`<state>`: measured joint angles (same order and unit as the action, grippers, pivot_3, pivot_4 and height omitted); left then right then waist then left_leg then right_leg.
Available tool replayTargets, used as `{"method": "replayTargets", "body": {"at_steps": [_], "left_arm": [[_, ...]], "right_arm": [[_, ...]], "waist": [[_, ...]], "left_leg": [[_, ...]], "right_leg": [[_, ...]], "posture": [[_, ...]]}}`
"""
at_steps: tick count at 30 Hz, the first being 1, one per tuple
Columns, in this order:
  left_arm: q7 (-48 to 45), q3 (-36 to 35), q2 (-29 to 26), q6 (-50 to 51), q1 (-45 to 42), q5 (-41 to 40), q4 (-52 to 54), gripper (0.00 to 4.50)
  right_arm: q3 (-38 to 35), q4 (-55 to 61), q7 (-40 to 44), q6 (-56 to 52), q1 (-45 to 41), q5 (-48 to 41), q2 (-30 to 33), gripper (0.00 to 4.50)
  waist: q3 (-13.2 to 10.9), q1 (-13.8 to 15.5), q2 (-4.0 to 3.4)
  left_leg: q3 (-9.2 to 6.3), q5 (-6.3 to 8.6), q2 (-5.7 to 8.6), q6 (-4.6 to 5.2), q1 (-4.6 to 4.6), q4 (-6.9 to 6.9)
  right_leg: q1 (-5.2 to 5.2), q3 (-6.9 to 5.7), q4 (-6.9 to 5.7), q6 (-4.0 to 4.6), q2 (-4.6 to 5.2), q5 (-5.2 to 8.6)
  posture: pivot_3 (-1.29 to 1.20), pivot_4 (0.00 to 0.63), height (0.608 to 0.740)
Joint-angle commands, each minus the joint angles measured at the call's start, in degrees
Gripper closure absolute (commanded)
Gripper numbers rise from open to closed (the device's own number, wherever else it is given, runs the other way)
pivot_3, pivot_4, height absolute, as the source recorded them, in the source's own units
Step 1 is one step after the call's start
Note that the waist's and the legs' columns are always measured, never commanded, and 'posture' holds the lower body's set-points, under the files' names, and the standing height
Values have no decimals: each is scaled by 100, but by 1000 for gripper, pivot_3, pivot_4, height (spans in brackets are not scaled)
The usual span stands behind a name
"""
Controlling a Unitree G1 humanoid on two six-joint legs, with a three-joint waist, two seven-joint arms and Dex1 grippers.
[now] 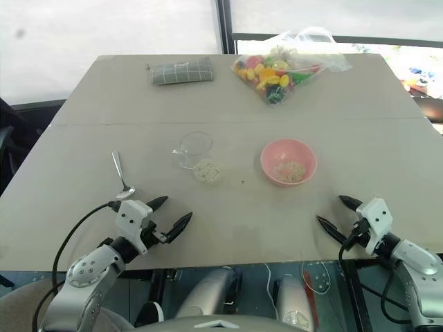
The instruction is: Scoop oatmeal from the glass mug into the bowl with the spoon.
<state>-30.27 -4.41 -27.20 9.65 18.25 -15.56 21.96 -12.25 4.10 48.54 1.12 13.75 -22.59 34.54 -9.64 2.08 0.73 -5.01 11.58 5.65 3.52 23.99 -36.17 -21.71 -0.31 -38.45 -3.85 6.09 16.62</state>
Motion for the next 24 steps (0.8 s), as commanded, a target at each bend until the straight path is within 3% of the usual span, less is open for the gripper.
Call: {"method": "replayTargets", "body": {"at_steps": [1, 24], "left_arm": [[14, -60, 57, -12, 99, -72, 327, 89], [21, -45, 288, 219, 123, -234, 580, 89]], "right_arm": [[-195, 74, 71, 43, 37, -69, 61, 0], [-41, -117, 299, 29, -197, 21, 98, 0]], "waist": [[0, 0, 0], [1, 0, -1]], "left_leg": [[0, 0, 0, 0, 0, 0], [0, 0, 0, 0, 2, -1]], "right_leg": [[0, 0, 0, 0, 0, 0], [0, -1, 4, -6, -1, -4]], "posture": [[0, 150, 718], [0, 150, 718]]}}
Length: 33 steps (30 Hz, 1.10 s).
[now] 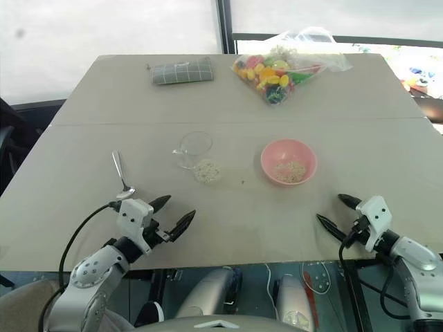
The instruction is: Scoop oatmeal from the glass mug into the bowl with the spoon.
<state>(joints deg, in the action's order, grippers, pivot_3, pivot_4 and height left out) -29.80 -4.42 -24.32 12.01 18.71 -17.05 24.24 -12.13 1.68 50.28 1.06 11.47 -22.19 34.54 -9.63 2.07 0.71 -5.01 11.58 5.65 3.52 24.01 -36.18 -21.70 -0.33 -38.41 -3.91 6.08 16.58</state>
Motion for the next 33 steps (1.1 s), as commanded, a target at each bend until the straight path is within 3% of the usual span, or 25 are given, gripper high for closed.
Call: {"method": "replayTargets", "body": {"at_steps": [1, 5, 11, 19, 29, 33], "left_arm": [[7, -77, 13, 33, 84, -135, 412, 89], [343, -366, 38, 305, 115, -169, 653, 89], [936, -1394, 26, 1282, 76, -824, 1135, 89], [1572, -2557, -453, 2806, -1064, -1554, 756, 89], [2587, -2186, -605, 4973, -2549, -1343, -345, 89], [2567, -1999, -572, 5060, -2832, -1148, -991, 89]], "right_arm": [[-54, 182, 167, 27, 65, -16, 128, 0], [-42, 623, 436, -71, 294, -88, 358, 0], [-262, 2199, 584, -1253, 780, -1051, 823, 0], [-200, 3241, 405, -2365, 17, -1971, 1273, 0], [-70, 3777, -6, -3212, -1259, -2566, 1426, 0], [-132, 3841, -118, -3479, -1585, -2796, 1555, 0]], "waist": [[0, 1, 0], [0, 9, 0], [-1, -6, -4], [-3, 21, 3], [-7, 10, 15], [-5, 26, 14]], "left_leg": [[0, 0, 0, 0, 0, 0], [-1, 0, 0, 0, 1, 0], [-3, 1, -3, 0, 6, -1], [-8, 1, -3, 0, 10, -15], [-15, 0, 2, -2, 29, -15], [-23, -1, 2, -2, 30, -15]], "right_leg": [[0, 0, 0, 0, 0, 0], [0, -1, 0, 1, 1, 1], [-5, -2, 0, 3, 0, 3], [-1, -14, -1, -14, 1, 14], [-15, -24, -1, -15, -2, -12], [-17, -29, -2, -14, -1, -12]], "posture": [[0, 150, 718], [0, 150, 718], [0, 150, 718], [0, 150, 718], [0, 150, 718], [0, 150, 718]]}}
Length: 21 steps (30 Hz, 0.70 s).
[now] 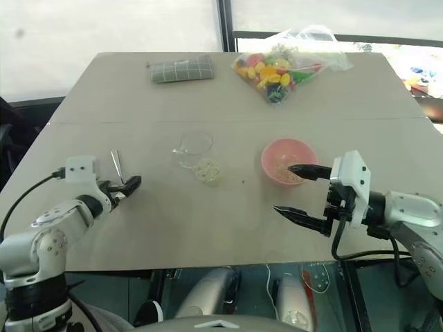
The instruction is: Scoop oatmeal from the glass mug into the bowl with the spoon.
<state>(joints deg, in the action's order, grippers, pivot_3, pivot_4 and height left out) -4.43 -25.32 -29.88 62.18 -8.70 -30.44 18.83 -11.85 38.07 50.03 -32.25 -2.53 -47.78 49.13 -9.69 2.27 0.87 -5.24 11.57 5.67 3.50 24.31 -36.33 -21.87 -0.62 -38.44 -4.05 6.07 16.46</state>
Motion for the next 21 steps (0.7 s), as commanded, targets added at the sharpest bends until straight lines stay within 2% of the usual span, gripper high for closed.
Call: {"method": "replayTargets", "body": {"at_steps": [1, 6, 8, 9, 10, 11, 15, 17, 21], "left_arm": [[108, 33, 32, 95, -153, 252, -674, 89], [168, -61, 119, 125, -273, 343, -1032, 89], [34, 77, 69, -31, -231, 399, -995, 952], [32, 90, 87, 36, -234, 398, -985, 1119], [83, 80, 116, 129, -237, 429, -994, 1718], [125, 72, 136, 214, -240, 462, -1012, 1906], [149, 185, 107, 365, -219, 644, -1040, 3746], [125, 284, 69, 363, -173, 750, -1023, 4481], [42, 379, 70, 130, -65, 917, -952, 4481]], "right_arm": [[-180, 195, -107, -181, -224, -249, 126, 0], [-318, 289, -94, -285, -166, -340, 255, 0], [-334, 252, -38, -218, -109, -219, 290, 0], [-329, 203, 15, -178, -77, -144, 310, 0], [-318, 135, 69, -125, -60, -51, 329, 0], [-305, 86, 115, -78, -53, 22, 344, 0], [-220, -82, 249, 3, -191, 141, 325, 0], [-168, -147, 303, 33, -260, 187, 308, 0], [-63, -242, 397, 55, -399, 263, 270, 0]], "waist": [[4, 11, -6], [33, -4, -55], [41, -15, -69], [43, -13, -71], [43, -12, -71], [43, -11, -70], [43, -10, -71], [43, -4, -71], [47, -8, -77]], "left_leg": [[0, 0, 0, 0, -1, 0], [4, 0, 0, 0, -15, 0], [8, 0, -2, 0, -25, 0], [10, 0, -2, 0, -28, 0], [11, 0, -2, 0, -29, 0], [11, 0, -2, 0, -30, 0], [24, 0, 3, 0, -30, 0], [26, 0, 5, 0, -30, 0], [27, 0, 4, 0, -30, 0]], "right_leg": [[0, 0, -1, 1, 1, 0], [6, 4, -13, 2, 4, 0], [6, 10, -29, 3, 4, 1], [6, 12, -32, 4, 4, 1], [6, 13, -34, 4, 5, 1], [7, 13, -34, 4, 5, 1], [7, 23, -30, 2, 12, 0], [7, 25, -28, 2, 14, 0], [7, 26, -28, 2, 14, 0]], "posture": [[0, 150, 718], [0, 150, 718], [0, 150, 718], [0, 150, 718], [0, 150, 718], [0, 150, 718], [0, 150, 718], [0, 150, 718], [0, 150, 718]]}}
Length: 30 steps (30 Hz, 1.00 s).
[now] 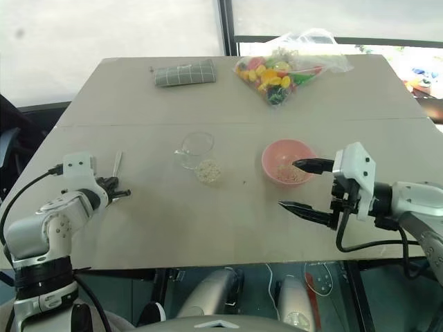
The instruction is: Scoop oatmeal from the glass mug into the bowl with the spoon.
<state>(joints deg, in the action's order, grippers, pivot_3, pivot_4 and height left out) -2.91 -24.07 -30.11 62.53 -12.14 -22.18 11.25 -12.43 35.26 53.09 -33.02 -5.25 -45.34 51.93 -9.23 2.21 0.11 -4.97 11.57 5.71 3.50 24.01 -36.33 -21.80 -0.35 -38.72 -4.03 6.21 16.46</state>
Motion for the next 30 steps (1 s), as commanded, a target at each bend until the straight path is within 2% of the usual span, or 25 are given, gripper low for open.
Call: {"method": "replayTargets", "body": {"at_steps": [1, 4, 7, 10, 12, 14, 18, 21, 23, 27, 30], "left_arm": [[-122, 216, 131, -33, 283, 118, -181, 4481], [-173, -88, 366, -1050, 83, 151, -90, 4481], [-305, -295, 357, -1795, -202, 145, -12, 4481], [-638, -257, -110, -2172, -479, 222, 168, 4481], [-765, -280, -368, -2299, -780, 194, 238, 4481], [-1010, -106, -644, -2599, -1143, 240, 278, 4481], [-1637, 937, -1026, -3480, -2120, 743, 96, 4481], [-2218, 1839, -975, -4147, -2773, 1119, -163, 4481], [-2575, 2375, -752, -4506, -3215, 1252, -364, 4481], [-3035, 2847, -292, -4874, -3595, 1276, -670, 4481], [-3316, 3034, -253, -5203, -3663, 1462, -896, 4481]], "right_arm": [[21, 21, 101, 130, -162, 32, -18, 0], [73, -78, 121, 124, -337, 51, -42, 0], [18, -247, 25, -65, -591, -142, -105, 0], [-211, -666, -316, -649, -1219, -775, -136, 0], [-260, -914, -593, -1013, -1714, -1130, -160, 0], [-240, -1147, -1050, -1368, -2309, -1494, -318, 0], [139, -1537, -1981, -1862, -3399, -1670, -958, 0], [400, -1903, -2635, -2041, -4172, -1684, -1765, 0], [562, -2257, -3046, -1955, -4657, -1489, -2384, 0], [654, -2867, -3362, -1496, -5136, -953, -3211, 0], [410, -3217, -3613, -1292, -5383, -931, -3657, 0]], "waist": [[1, -5, -2], [1, 4, -3], [-20, 22, 34], [-51, -3, 91], [-55, -15, 97], [-61, -19, 106], [-68, -10, 117], [-69, -13, 118], [-69, -69, 117], [-69, -164, 117], [-70, -271, 115]], "left_leg": [[0, 0, 0, 0, 0, 0], [0, 0, -1, 0, 0, 1], [-9, 0, -1, 0, 7, 0], [-17, -1, -2, -1, 34, -13], [-18, -5, -2, -4, 90, -29], [-8, -27, 1, -10, 97, -27], [-8, -30, 0, -7, 102, -14], [-13, -31, 2, -7, 107, -13], [-4, -33, 5, -4, 108, -12], [-3, -35, 8, -2, 110, -11], [2, -36, 8, -2, 110, -10]], "right_leg": [[0, 0, 0, 0, 0, 0], [-1, 1, 1, 0, 1, 0], [-2, -13, 0, 1, 1, 0], [-20, -20, 0, 7, -3, -5], [-68, -20, 0, 22, -7, -18], [-76, -12, 8, 12, -5, -25], [-85, -15, 13, 11, -4, -26], [-86, -20, 15, 13, -5, -29], [-84, -11, 15, 11, -3, -30], [-91, -10, 12, 4, -8, -34], [-103, -15, -5, 4, -16, -34]], "posture": [[0, 150, 718], [0, 150, 718], [0, 150, 718], [0, 150, 718], [0, 150, 718], [0, 150, 718], [0, 150, 718], [0, 150, 718], [0, 150, 718], [0, 150, 718], [0, 150, 718]]}}
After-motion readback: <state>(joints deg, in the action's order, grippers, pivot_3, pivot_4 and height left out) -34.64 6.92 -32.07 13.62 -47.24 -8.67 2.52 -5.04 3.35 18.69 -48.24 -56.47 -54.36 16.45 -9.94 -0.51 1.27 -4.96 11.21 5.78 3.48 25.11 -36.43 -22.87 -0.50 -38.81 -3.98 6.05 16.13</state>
